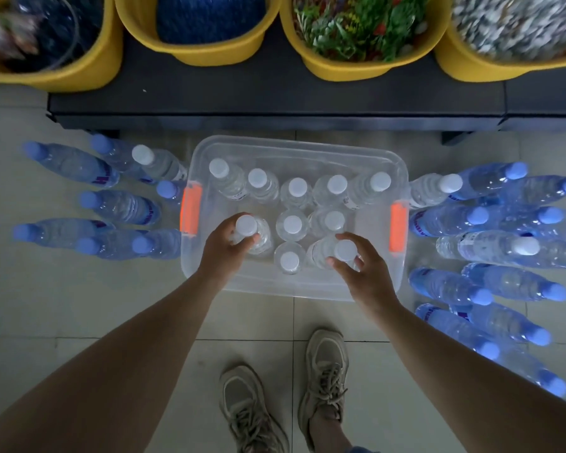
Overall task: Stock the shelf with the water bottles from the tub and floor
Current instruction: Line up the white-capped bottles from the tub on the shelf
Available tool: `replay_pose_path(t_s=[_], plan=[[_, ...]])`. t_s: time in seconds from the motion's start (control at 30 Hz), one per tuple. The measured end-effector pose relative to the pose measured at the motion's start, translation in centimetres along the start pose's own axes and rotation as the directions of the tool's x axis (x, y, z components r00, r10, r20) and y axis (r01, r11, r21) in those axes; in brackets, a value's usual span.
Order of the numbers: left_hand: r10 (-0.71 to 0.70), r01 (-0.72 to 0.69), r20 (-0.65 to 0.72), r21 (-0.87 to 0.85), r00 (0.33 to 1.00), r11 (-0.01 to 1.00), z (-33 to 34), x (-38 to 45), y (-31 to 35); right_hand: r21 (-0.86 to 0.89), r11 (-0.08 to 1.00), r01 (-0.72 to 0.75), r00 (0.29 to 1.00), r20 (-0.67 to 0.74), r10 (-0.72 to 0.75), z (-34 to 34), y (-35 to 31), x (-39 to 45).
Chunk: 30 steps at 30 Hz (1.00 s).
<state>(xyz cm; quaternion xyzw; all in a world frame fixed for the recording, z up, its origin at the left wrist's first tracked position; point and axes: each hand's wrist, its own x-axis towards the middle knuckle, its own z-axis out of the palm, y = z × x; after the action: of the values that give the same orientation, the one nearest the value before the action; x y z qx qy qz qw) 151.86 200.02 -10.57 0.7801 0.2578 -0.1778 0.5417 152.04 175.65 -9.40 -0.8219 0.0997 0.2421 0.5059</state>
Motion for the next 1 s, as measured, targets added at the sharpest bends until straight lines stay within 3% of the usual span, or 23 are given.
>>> replay_pose_path(t_s=[0.23, 0.5, 0.73, 0.87, 1.0], plan=[[0.109, -0.108, -0.016, 0.024, 0.994, 0.994, -3.7, -5.4, 7.9, 0.03, 0.996, 0.08, 0.997, -0.022, -0.079, -4.3, -7.3, -3.7], [0.219, -0.221, -0.034, -0.07, 0.975, 0.973, -8.8, -13.0, 22.1, 0.016, 0.979, 0.203, 0.973, -0.117, -0.2, -11.1, -21.6, -9.7], [0.417, -0.416, 0.002, -0.071, 0.909, 0.907, -14.7, -20.4, 36.9, 0.018, 0.935, 0.354, 0.924, -0.159, -0.347, -18.2, -36.5, -15.5], [0.523, -0.519, 0.083, -0.066, 0.848, 0.852, -17.6, -24.6, 45.4, -0.014, 0.89, 0.455, 0.87, -0.206, -0.448, -22.4, -45.3, -20.0], [0.62, -0.618, 0.05, -0.051, 0.783, 0.784, -20.4, -30.0, 54.2, -0.028, 0.837, 0.547, 0.799, -0.28, -0.531, -26.6, -53.8, -25.0]])
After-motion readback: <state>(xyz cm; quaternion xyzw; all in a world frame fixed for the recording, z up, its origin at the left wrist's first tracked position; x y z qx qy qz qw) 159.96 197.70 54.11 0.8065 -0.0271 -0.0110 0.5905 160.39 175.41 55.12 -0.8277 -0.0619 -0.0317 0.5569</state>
